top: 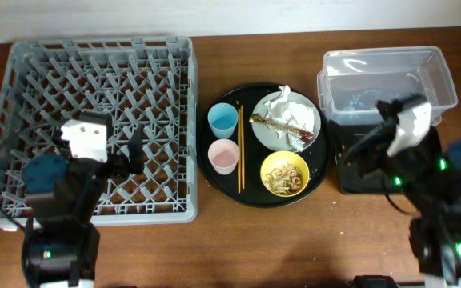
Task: Sort waste into correct bins and load items into the dishwasher rack
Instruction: 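Reach the right gripper to the white plate and grasp the tissue and stick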
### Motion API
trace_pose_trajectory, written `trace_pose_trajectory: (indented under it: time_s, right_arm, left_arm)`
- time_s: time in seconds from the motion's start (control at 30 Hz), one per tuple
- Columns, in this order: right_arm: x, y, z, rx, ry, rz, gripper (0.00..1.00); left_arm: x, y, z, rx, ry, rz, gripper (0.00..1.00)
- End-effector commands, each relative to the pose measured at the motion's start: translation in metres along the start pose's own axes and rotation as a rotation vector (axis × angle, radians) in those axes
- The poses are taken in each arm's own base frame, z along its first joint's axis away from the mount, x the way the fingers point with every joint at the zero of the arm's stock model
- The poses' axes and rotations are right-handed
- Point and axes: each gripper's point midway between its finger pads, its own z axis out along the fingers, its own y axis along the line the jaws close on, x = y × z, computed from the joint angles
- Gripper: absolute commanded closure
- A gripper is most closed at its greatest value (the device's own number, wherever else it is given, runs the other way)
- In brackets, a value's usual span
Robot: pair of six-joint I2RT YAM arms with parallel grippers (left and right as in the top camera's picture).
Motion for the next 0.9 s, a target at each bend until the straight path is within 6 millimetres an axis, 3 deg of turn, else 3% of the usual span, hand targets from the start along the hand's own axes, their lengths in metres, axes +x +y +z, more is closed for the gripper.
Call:
trace_pose_trajectory:
  time_s: [0.0, 0.27, 0.37, 0.47, 0.53, 0.63, 0.77, 0.87]
  right_arm:
    - [0.008, 0.004, 0.023, -0.093, 0.058, 0.016, 0.02]
    - [0.049, -0.003, 0.062, -0.164, 0.209, 0.114, 0.02]
    - [0.052, -0.010, 0.075, -0.052, 0.285, 0.078, 0.02]
    - [0.056, -0.004, 0.098, 0.095, 0.437, -0.063, 0.02]
    - [0.075, 0.005, 0.122, 0.122, 0.555, -0.150, 0.02]
    - [0.122, 0.016, 0.156, 0.083, 0.690, -0.167, 0.02]
    - [0.167, 0.002, 0.193, 0.049, 0.767, -0.256, 0.02]
    - [0.190, -0.010, 0.220, 0.051, 0.768, -0.295, 0.01]
  left_arm:
    - [0.006, -0.002, 0.011, 0.024, 0.034, 0.001, 0.01]
    - [0.022, 0.000, 0.027, 0.031, 0.096, -0.014, 0.01]
    - [0.029, -0.001, 0.028, 0.035, 0.122, -0.021, 0.01]
    - [0.029, -0.001, 0.028, 0.035, 0.122, -0.020, 0.01]
    - [0.029, -0.001, 0.028, 0.035, 0.122, -0.020, 0.01]
    - [0.029, -0.001, 0.028, 0.035, 0.122, -0.021, 0.01]
    - [0.029, -0.001, 0.028, 0.035, 0.122, -0.020, 0.01]
    - [0.029, -0.001, 0.028, 0.035, 0.122, -0.021, 0.01]
